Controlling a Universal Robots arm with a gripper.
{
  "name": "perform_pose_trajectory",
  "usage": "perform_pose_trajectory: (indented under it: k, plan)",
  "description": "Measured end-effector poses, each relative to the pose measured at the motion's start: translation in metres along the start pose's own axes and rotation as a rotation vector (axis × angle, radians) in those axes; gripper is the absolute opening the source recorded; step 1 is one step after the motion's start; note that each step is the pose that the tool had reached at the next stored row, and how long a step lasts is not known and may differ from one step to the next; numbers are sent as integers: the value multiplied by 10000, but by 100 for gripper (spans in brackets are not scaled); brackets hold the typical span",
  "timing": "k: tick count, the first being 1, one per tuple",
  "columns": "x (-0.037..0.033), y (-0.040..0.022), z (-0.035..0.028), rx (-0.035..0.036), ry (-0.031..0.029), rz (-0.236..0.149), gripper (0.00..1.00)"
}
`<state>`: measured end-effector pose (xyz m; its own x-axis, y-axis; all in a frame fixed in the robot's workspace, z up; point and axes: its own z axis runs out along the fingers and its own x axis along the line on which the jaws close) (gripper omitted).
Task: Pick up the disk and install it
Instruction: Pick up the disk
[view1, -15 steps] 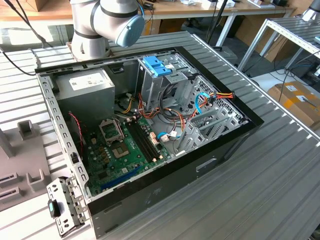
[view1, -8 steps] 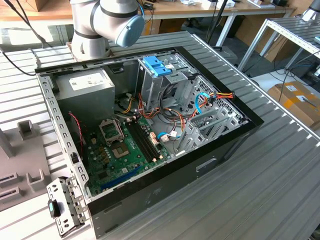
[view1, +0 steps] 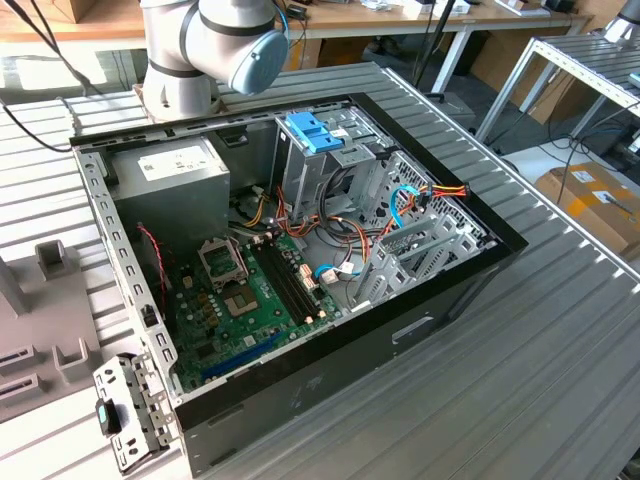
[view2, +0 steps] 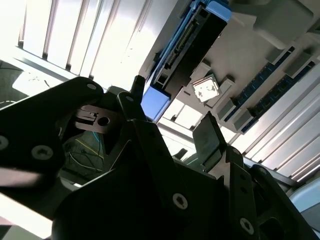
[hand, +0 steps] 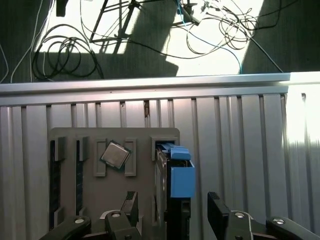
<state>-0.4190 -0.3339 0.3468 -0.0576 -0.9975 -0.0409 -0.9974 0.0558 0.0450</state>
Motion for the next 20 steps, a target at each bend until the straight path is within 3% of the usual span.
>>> perform_pose_trajectory:
  k: [20]
  plan:
    - [-11, -3, 98, -4, -37, -1, 66]
